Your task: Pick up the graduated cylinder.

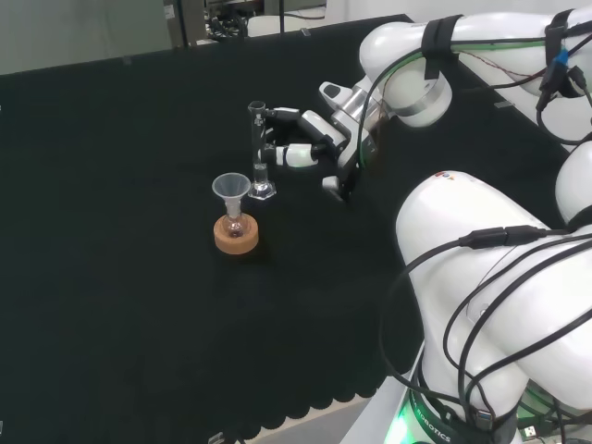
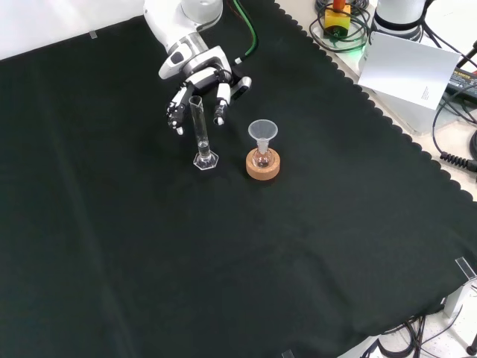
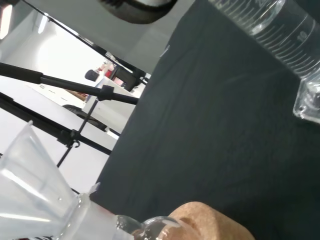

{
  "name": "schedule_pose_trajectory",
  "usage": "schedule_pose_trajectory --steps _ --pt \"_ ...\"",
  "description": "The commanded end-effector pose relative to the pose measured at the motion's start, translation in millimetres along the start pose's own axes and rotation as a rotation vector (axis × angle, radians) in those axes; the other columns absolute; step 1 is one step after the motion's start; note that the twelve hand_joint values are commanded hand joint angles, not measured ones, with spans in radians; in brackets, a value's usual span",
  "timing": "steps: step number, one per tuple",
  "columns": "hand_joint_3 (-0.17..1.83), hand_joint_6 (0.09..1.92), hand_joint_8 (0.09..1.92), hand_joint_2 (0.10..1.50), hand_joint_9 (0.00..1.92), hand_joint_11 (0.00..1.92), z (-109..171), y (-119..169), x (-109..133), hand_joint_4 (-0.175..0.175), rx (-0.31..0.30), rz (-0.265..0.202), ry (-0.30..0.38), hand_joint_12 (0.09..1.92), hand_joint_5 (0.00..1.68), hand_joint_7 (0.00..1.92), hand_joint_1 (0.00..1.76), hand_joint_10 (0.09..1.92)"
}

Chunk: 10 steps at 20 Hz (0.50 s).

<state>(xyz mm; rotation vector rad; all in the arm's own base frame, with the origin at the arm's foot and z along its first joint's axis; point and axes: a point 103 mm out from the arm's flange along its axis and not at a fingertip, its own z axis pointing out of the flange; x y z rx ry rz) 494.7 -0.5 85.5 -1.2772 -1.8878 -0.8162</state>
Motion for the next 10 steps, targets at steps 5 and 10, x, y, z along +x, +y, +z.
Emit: schedule_pose_trajectory --steps 5,10 --pt "0.01 0.09 0.63 0.92 0.62 0.37 16 5 0 -0.051 -0.008 -0.032 0.071 1.28 0.57 0.37 1.04 0.54" --pt "0.01 0.09 0.63 0.92 0.63 0.37 21 6 -1 -0.043 -0.014 -0.031 0.090 1.28 0.64 0.42 1.06 0.54"
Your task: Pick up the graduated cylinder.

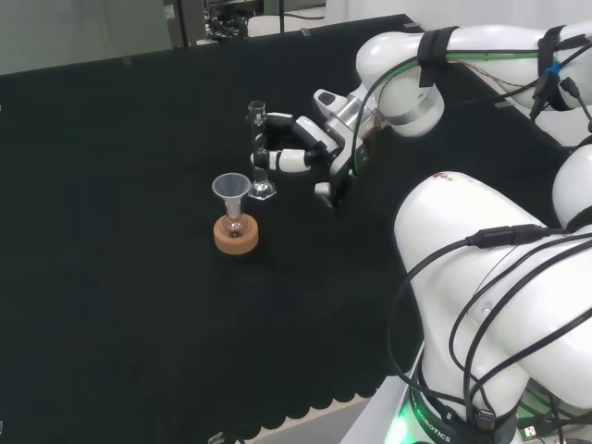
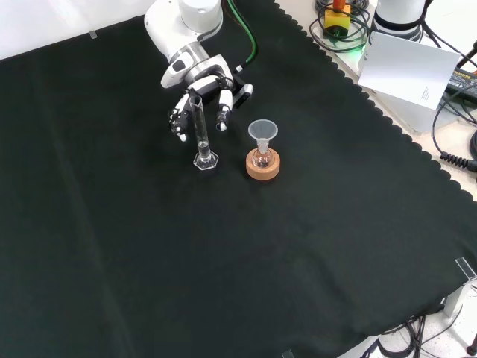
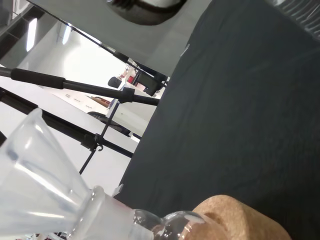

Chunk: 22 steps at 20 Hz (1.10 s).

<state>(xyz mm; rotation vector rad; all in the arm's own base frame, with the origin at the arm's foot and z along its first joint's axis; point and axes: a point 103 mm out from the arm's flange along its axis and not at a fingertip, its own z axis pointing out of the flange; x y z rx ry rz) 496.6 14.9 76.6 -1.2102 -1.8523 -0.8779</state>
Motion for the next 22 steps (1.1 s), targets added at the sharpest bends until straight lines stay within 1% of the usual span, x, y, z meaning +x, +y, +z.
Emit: schedule_pose_trajectory --steps 1,6,13,14,15,17,19,20,22 --pt "0.01 0.10 0.63 0.92 0.64 0.37 5 1 -2 -0.042 -0.005 0.002 0.022 1.28 0.65 0.42 1.06 0.54" --pt "0.03 0.16 0.59 0.91 0.70 0.40 9 0 -5 -0.038 -0.018 0.005 0.050 1.27 0.69 0.48 1.08 0.50" --pt "0.05 0.19 0.58 0.91 0.71 0.42 11 3 -5 -0.032 -0.035 -0.007 0.084 1.27 0.70 0.47 1.10 0.48" --pt "0.07 0.22 0.57 0.90 0.72 0.42 12 3 -5 -0.031 -0.040 -0.005 0.089 1.27 0.69 0.47 1.10 0.47" --pt "0.14 0.28 0.57 0.87 0.72 0.43 12 4 -6 -0.031 -0.046 -0.003 0.095 1.27 0.66 0.47 1.10 0.46" --pt "0.41 0.42 0.57 0.74 0.73 0.43 14 4 -6 -0.030 -0.058 -0.002 0.107 1.27 0.61 0.47 1.10 0.45" --pt "0.61 0.49 0.58 0.64 0.73 0.43 16 5 -7 -0.031 -0.066 -0.003 0.112 1.27 0.58 0.47 1.11 0.46" --pt "0.66 0.51 0.59 0.62 0.73 0.43 17 6 -7 -0.031 -0.066 -0.004 0.116 1.27 0.57 0.46 1.11 0.46" --pt "0.70 0.53 0.59 0.60 0.73 0.44 19 7 -6 -0.032 -0.071 -0.005 0.120 1.27 0.56 0.47 1.11 0.47"
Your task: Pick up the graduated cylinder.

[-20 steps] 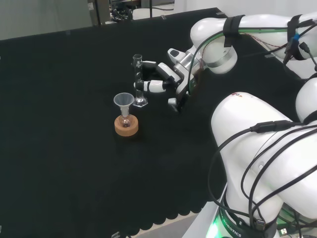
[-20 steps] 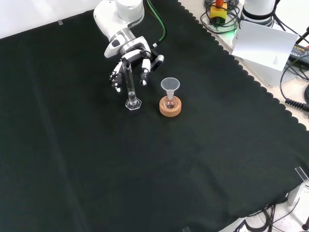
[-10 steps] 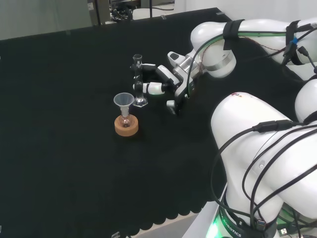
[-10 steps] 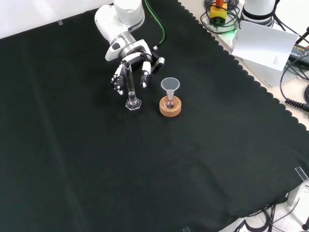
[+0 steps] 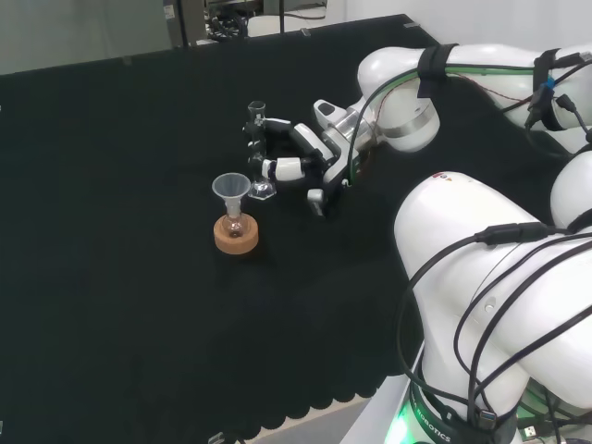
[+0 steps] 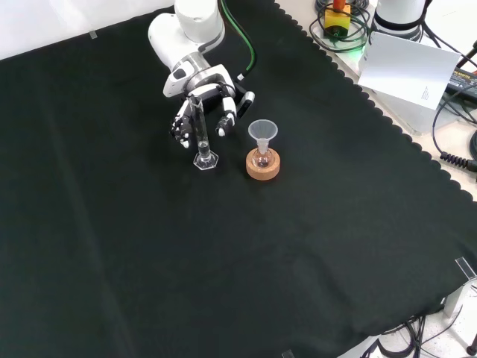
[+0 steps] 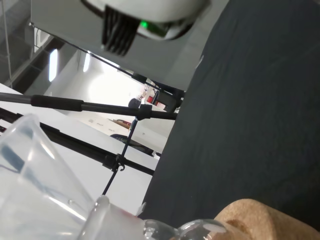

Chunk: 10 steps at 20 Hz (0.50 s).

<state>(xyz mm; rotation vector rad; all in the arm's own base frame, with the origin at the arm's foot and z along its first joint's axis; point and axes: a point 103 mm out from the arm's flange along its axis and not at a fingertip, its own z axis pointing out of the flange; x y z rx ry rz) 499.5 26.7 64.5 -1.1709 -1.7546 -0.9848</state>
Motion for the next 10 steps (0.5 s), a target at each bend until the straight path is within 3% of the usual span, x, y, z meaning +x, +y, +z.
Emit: schedule_pose_trajectory --steps 1,10 --pt "0.71 0.53 0.59 0.60 0.73 0.44 4.8 2.3 -0.5 -0.032 -0.013 -0.001 0.012 1.27 0.56 0.47 1.11 0.47" --pt "0.74 0.58 0.60 0.60 0.76 0.49 7.3 5.6 -0.7 -0.033 -0.046 0.015 0.032 1.25 0.59 0.49 1.12 0.48"
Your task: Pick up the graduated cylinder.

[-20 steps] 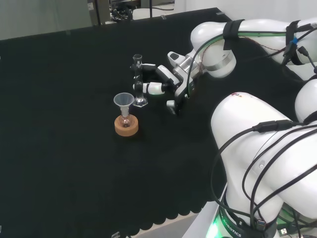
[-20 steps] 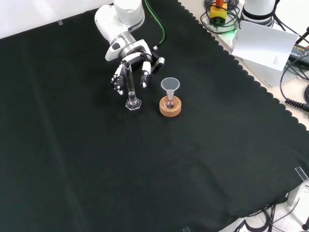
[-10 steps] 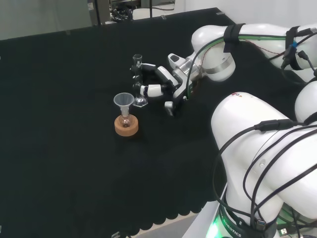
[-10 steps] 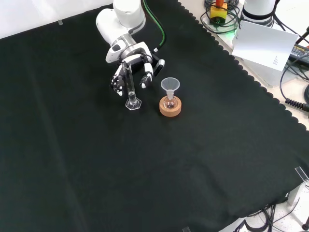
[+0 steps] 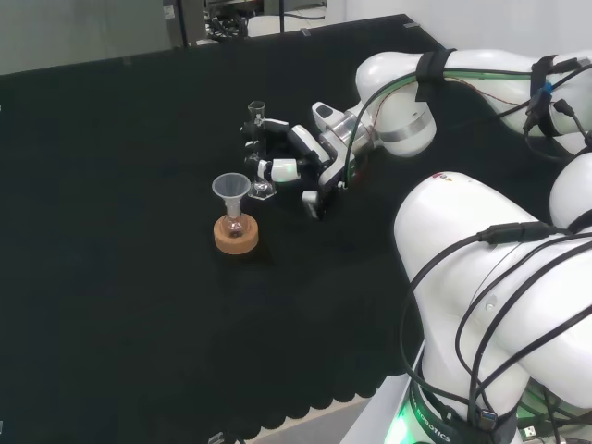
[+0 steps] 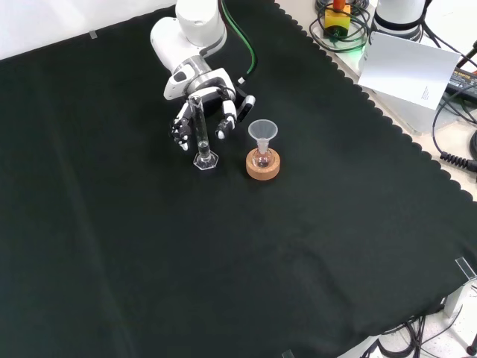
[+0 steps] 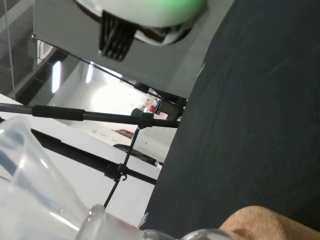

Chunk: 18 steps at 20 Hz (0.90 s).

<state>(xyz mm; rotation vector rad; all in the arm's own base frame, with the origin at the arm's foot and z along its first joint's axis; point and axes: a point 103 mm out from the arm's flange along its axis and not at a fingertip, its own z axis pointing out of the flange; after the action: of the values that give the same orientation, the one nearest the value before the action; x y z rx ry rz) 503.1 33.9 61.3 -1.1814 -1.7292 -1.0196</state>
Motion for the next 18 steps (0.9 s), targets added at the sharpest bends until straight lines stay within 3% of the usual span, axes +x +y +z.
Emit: schedule_pose_trajectory --steps 1,8,18 --pt "0.74 0.59 0.60 0.61 0.77 0.51 -0.6 1.2 1.3 -0.032 -0.019 0.014 0.015 1.25 0.60 0.49 1.12 0.47" --pt "0.71 0.65 0.61 0.68 0.88 0.65 -4.6 0.8 1.8 -0.032 -0.031 0.022 0.002 1.18 0.68 0.55 1.13 0.44" --pt "0.71 0.67 0.61 0.73 0.91 0.70 -0.6 2.7 0.6 -0.029 -0.029 0.025 -0.003 1.15 0.70 0.59 1.16 0.41"
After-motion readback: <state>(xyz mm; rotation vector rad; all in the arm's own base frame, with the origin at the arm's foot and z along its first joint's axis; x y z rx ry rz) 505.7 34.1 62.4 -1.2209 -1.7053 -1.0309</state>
